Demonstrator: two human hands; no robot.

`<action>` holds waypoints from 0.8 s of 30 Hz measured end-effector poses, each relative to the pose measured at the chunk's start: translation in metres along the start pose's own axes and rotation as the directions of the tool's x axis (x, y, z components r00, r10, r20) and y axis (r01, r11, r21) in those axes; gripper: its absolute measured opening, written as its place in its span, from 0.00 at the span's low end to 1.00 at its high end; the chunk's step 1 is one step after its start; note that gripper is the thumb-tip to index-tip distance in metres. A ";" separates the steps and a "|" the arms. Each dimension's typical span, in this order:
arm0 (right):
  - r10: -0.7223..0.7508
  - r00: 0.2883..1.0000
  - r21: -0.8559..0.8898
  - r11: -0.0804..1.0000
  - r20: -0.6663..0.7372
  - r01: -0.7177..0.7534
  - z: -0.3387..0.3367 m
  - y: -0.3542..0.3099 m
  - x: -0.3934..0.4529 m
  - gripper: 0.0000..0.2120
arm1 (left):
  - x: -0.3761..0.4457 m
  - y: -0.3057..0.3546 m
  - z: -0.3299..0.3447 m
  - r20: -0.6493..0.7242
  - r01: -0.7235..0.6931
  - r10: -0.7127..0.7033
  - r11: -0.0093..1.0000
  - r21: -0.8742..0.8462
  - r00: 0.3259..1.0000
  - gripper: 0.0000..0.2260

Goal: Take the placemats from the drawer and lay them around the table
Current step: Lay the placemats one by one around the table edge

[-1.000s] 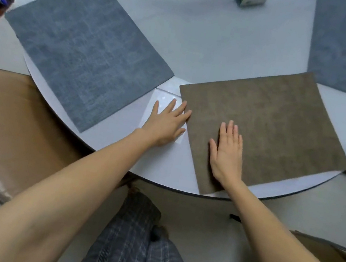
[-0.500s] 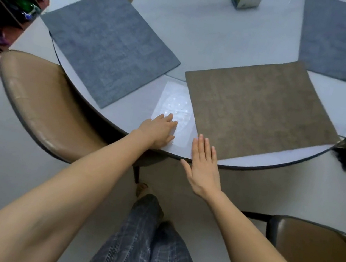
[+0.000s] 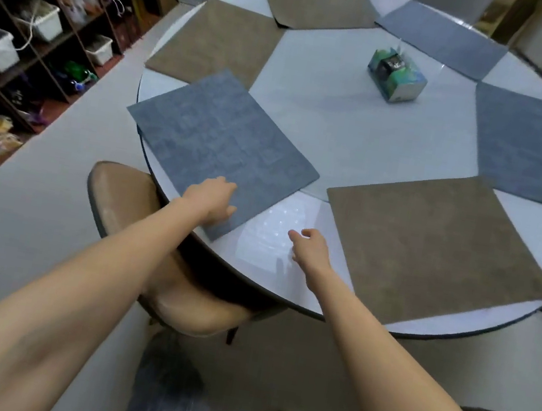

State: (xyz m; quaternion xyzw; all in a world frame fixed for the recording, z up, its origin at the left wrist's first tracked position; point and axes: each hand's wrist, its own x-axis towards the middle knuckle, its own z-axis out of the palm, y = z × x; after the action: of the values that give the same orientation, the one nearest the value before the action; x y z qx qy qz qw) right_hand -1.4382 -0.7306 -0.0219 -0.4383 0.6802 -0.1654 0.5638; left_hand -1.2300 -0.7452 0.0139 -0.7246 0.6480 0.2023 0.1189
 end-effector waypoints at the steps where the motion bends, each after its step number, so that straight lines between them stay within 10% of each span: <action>1: 0.065 0.998 0.072 0.995 0.008 -0.065 0.016 -0.007 0.010 0.07 | 0.009 -0.015 -0.004 0.009 -0.015 0.015 1.000 0.002 1.000 0.24; 12: 0.439 0.866 0.655 0.731 -0.238 -0.191 0.129 -0.077 0.070 0.06 | 0.114 -0.120 -0.035 0.191 -0.225 0.215 0.974 0.034 0.958 0.35; 24: 0.266 0.741 0.247 0.959 -0.617 -0.139 0.093 -0.044 0.057 0.04 | 0.122 -0.092 -0.001 0.341 -0.410 0.359 0.908 0.088 0.869 0.44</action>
State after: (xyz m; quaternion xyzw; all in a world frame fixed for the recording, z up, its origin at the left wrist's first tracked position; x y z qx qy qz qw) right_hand -1.3342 -0.7749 -0.0542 -0.2239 0.8573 -0.3054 0.3486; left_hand -1.1293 -0.8423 -0.0485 -0.5269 0.7659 0.2835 0.2355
